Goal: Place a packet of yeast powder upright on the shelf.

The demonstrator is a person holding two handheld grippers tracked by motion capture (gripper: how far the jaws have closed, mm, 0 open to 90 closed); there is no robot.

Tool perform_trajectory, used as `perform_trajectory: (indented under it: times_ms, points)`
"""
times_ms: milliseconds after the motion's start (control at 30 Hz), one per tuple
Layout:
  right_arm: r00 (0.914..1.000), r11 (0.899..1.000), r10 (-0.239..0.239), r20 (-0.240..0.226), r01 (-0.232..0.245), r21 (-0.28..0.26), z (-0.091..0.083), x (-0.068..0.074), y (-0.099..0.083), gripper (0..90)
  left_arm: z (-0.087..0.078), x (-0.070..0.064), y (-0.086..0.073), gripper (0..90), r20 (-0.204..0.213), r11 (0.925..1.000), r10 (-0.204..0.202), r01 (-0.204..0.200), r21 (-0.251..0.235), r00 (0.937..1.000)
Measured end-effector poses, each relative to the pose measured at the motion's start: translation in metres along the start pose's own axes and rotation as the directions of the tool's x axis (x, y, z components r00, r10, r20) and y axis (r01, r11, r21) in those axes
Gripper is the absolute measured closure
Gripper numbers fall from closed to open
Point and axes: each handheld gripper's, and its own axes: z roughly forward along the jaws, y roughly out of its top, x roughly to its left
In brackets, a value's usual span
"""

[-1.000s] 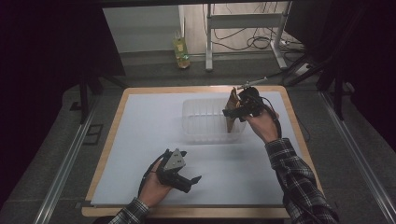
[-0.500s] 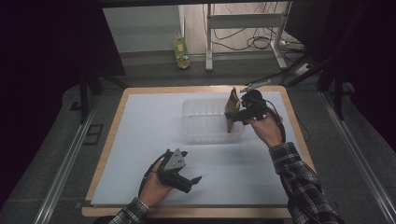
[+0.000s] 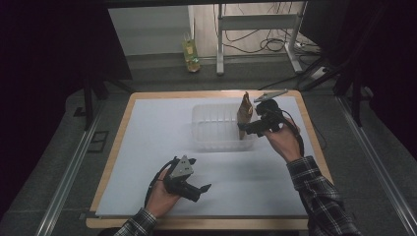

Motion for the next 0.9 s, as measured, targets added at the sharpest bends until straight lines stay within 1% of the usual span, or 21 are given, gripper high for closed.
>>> perform_trajectory:
  times_ms: [67,200,300,433,600,900]
  points:
    - [0.9999,1.000,-0.008,-0.006,0.008,-0.004,-0.001,0.002,-0.002,4.9,0.000,0.000,0.000,0.9,0.003,0.9999,-0.011,0.011,-0.007,0.9999]
    - [0.9998,1.000,-0.019,-0.011,0.019,-0.006,-0.003,0.006,-0.007,4.6,-0.001,0.001,0.000,0.8,0.006,0.9998,-0.017,0.017,-0.011,0.9998]
    - [0.9994,0.999,-0.032,-0.013,0.032,-0.009,-0.004,0.010,-0.011,4.2,0.000,0.000,-0.001,0.5,0.009,0.9999,-0.008,0.008,-0.013,0.9999]
    - [0.9986,0.999,-0.051,-0.014,0.051,-0.003,-0.005,0.015,-0.017,3.4,0.002,-0.002,-0.001,0.1,0.006,0.9999,0.015,-0.015,0.002,0.9999]
    - [0.9972,0.997,-0.071,-0.021,0.071,-0.005,-0.005,0.018,-0.024,2.0,0.002,-0.002,-0.001,0.0,0.007,0.9999,0.014,-0.014,0.002,0.9999]
    - [0.9967,0.997,-0.072,-0.038,0.072,-0.001,-0.003,0.021,-0.039,0.4,0.001,-0.002,-0.002,0.0,0.005,0.9999,0.013,-0.013,0.002,0.9999]
